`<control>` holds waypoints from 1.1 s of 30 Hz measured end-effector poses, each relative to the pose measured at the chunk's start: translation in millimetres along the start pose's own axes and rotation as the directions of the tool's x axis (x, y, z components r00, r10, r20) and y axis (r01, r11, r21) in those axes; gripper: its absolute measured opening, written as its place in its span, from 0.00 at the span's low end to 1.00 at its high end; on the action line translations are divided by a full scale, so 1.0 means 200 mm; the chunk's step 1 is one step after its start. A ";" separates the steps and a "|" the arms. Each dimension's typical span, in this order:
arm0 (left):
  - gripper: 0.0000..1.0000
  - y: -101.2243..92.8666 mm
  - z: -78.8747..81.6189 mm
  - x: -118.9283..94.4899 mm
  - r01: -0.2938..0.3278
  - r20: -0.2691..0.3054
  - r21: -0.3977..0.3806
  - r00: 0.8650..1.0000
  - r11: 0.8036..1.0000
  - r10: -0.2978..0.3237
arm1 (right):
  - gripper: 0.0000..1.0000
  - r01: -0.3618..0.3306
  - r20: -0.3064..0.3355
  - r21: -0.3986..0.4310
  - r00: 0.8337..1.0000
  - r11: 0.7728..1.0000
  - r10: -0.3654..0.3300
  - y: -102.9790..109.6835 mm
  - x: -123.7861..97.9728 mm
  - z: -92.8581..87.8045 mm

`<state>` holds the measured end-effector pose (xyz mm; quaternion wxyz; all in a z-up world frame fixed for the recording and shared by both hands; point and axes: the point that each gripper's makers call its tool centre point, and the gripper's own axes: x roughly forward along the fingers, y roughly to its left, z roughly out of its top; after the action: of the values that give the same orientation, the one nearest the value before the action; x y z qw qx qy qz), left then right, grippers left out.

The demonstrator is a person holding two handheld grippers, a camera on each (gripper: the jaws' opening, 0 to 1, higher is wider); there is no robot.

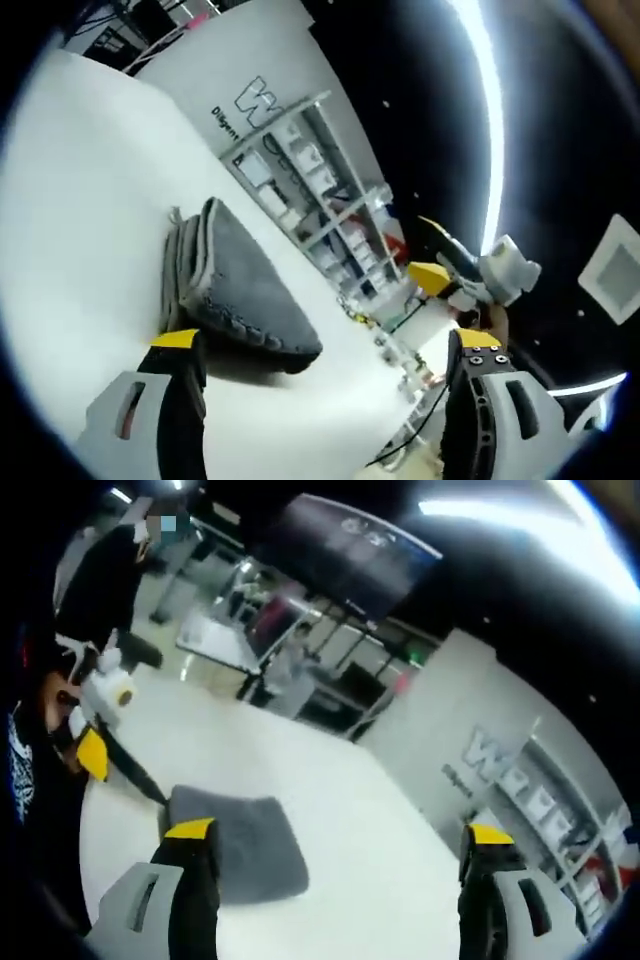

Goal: Open the folded towel by lifting each exposed corner and separating the folded layers until the towel lies flat within the target outline without major curled edges

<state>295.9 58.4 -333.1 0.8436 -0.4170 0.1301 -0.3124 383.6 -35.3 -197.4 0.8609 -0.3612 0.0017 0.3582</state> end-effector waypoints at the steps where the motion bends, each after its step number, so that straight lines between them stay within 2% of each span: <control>1: 0.99 0.00 0.00 0.00 -0.001 0.001 0.004 1.000 1.000 0.001 | 1.00 -0.002 -0.002 -0.001 1.000 1.000 0.002 0.00 0.00 0.00; 4: 0.99 0.06 0.01 0.02 -0.028 0.014 -0.011 1.000 1.000 0.028 | 1.00 -0.007 0.002 -0.003 1.000 1.000 0.007 0.01 0.01 0.01; 8: 0.95 0.09 0.05 0.03 -0.039 0.036 -0.002 0.999 0.999 0.039 | 1.00 -0.018 -0.006 -0.021 1.000 1.000 0.018 0.03 0.03 0.03; 9: 0.95 0.09 0.08 0.04 -0.040 0.061 0.001 0.997 0.999 0.039 | 1.00 -0.021 -0.010 -0.027 1.000 0.999 0.020 0.03 0.04 0.03; 12: 0.94 0.09 0.10 0.06 -0.045 0.059 0.008 0.997 0.999 0.045 | 1.00 -0.027 -0.015 -0.034 1.000 0.999 0.027 0.02 0.07 0.03; 18: 0.91 0.11 0.15 0.10 -0.063 0.076 0.069 0.995 0.996 0.058 | 1.00 -0.038 -0.011 -0.043 0.999 0.998 0.038 0.02 0.12 0.07; 20: 0.83 0.18 0.16 0.12 -0.105 0.075 0.066 0.992 0.992 0.100 | 1.00 -0.045 -0.011 -0.049 0.999 0.998 0.044 0.03 0.14 0.08; 22: 0.66 0.22 0.18 0.11 -0.130 0.090 0.047 0.988 0.990 0.125 | 1.00 -0.050 -0.011 -0.053 0.999 0.997 0.049 0.04 0.15 0.09; 23: 0.62 0.23 0.18 0.11 -0.140 0.092 0.049 0.987 0.989 0.135 | 1.00 -0.053 -0.013 -0.056 0.999 0.997 0.053 0.04 0.16 0.09; 28: 0.54 0.28 0.17 0.12 -0.173 0.082 0.042 0.982 0.984 0.170 | 1.00 -0.063 -0.016 -0.063 0.998 0.996 0.062 0.06 0.18 0.09; 33: 0.51 0.31 0.16 0.12 -0.235 0.080 0.093 0.970 0.968 0.228 | 1.00 -0.081 -0.030 -0.071 0.996 0.994 0.079 0.09 0.21 0.09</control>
<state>355.6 92.5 -361.0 0.8983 -0.3661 0.1329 -0.2034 399.8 10.9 -205.2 0.8321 -0.3966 0.0149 0.3875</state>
